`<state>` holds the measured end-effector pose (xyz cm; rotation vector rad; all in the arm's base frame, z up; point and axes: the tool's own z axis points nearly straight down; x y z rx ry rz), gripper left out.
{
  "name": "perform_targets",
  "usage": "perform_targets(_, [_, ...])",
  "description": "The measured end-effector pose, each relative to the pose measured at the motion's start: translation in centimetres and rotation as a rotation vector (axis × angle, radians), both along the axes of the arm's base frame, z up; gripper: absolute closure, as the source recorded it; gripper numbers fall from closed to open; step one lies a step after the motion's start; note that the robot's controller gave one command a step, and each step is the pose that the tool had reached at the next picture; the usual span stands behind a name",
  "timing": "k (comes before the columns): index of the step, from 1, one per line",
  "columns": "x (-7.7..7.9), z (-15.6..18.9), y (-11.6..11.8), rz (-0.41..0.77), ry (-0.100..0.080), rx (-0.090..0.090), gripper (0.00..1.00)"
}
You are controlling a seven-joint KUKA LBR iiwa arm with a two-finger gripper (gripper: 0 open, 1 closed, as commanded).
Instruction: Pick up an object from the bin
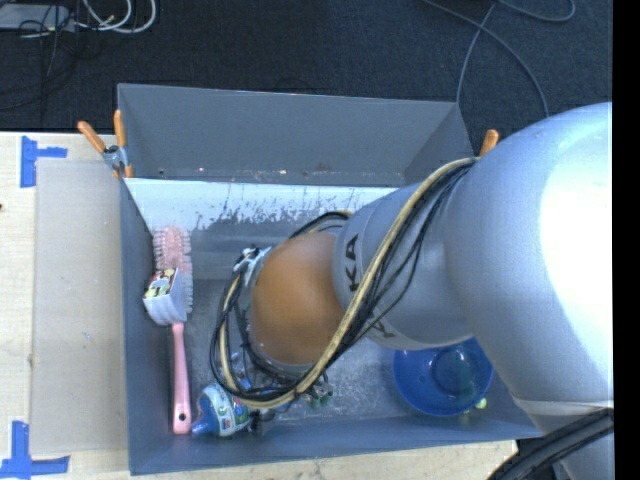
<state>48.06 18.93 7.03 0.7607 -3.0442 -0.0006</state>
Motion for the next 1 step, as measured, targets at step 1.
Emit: perform_targets(1, [-0.13, 0.66, -0.04, -0.001, 0.004, -0.002, 1.00])
